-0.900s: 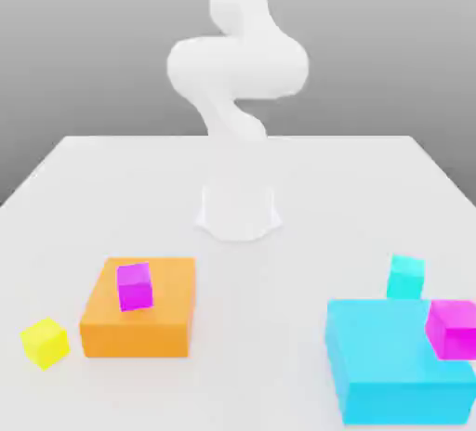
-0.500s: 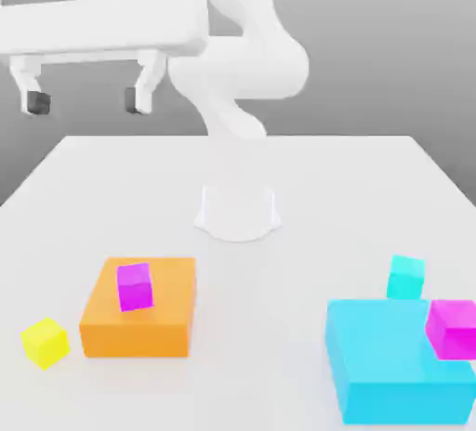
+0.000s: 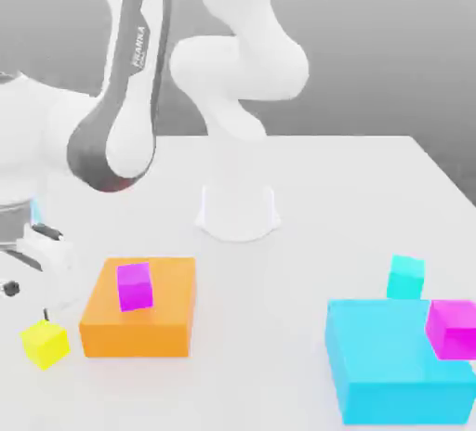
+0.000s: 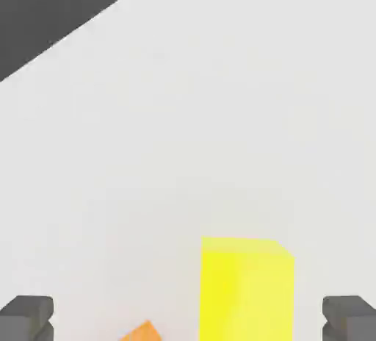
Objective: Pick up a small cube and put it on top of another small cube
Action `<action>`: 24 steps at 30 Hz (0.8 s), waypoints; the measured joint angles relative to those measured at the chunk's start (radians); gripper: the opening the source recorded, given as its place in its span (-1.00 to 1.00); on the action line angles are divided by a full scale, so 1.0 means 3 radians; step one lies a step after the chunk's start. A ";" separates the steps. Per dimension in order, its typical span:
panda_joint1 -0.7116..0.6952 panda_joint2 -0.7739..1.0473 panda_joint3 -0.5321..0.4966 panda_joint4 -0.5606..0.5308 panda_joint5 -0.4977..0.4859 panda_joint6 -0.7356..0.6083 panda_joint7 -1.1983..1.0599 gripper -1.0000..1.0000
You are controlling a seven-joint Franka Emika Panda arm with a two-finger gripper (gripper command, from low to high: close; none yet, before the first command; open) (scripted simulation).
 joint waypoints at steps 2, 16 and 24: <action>-0.0126 0.0243 0.0146 0.0049 0.0159 0.0174 -0.0121 0.00; -0.0040 -0.0034 0.0019 -0.0020 -0.0075 -0.0031 0.0052 -1.00; 0.0650 -0.0378 0.0666 0.0163 -0.0430 -0.0529 -0.0202 -1.00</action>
